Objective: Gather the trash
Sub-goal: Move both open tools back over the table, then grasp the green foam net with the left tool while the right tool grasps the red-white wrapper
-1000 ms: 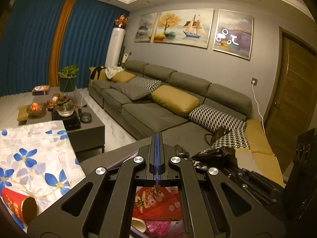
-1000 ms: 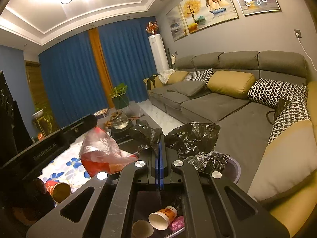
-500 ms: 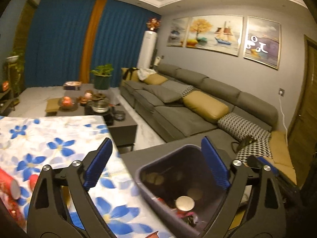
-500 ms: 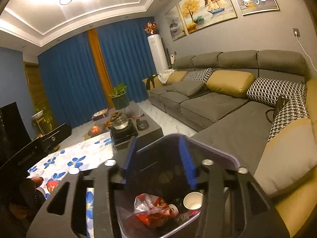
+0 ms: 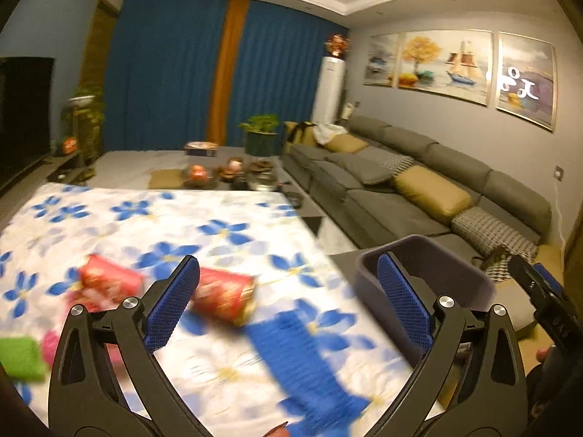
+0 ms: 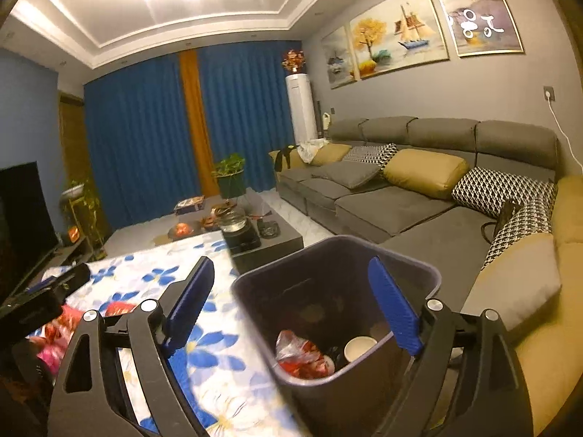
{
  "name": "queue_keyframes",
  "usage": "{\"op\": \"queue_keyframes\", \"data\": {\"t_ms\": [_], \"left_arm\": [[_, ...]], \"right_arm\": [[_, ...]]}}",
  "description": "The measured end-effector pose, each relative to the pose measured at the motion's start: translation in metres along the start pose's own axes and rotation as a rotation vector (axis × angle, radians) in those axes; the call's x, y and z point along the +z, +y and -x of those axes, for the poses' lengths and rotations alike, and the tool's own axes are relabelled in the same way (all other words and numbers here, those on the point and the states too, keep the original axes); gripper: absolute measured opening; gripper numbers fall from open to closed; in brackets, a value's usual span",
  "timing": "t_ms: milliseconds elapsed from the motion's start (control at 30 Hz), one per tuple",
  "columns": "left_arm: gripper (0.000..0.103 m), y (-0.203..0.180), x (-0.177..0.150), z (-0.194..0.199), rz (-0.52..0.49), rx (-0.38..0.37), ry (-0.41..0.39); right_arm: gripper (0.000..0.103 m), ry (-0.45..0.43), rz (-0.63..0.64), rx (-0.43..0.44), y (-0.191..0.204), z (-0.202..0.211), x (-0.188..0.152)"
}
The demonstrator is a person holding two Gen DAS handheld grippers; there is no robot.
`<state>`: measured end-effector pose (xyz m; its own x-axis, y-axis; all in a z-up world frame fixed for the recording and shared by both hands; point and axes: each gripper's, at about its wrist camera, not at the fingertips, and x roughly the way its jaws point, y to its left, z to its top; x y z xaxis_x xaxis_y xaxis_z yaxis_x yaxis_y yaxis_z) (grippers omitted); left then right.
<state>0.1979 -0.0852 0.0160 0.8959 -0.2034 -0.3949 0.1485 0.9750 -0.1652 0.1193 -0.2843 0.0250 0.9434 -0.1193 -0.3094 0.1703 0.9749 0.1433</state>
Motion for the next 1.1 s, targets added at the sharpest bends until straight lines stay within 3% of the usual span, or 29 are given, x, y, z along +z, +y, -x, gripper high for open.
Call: {"op": "queue_keyframes", "data": {"t_ms": [333,600,900,1100], "left_arm": [[0.096,0.101,-0.043,0.075,0.038,0.218,0.006],[0.096,0.185,-0.072,0.119,0.087,0.344,0.019],[0.096,0.243,-0.090,0.143,0.083,0.382,0.039],[0.096,0.259,-0.095,0.140,0.092,0.391,0.075]], "right_arm": [[0.084,0.050,0.030,0.129,0.063,0.024,-0.036],[0.084,0.086,0.080,0.239,0.129,0.038,-0.064],[0.084,0.115,0.134,0.315,0.189,0.044,-0.083],[0.084,0.122,0.173,0.347,0.217,0.045,-0.092]]}}
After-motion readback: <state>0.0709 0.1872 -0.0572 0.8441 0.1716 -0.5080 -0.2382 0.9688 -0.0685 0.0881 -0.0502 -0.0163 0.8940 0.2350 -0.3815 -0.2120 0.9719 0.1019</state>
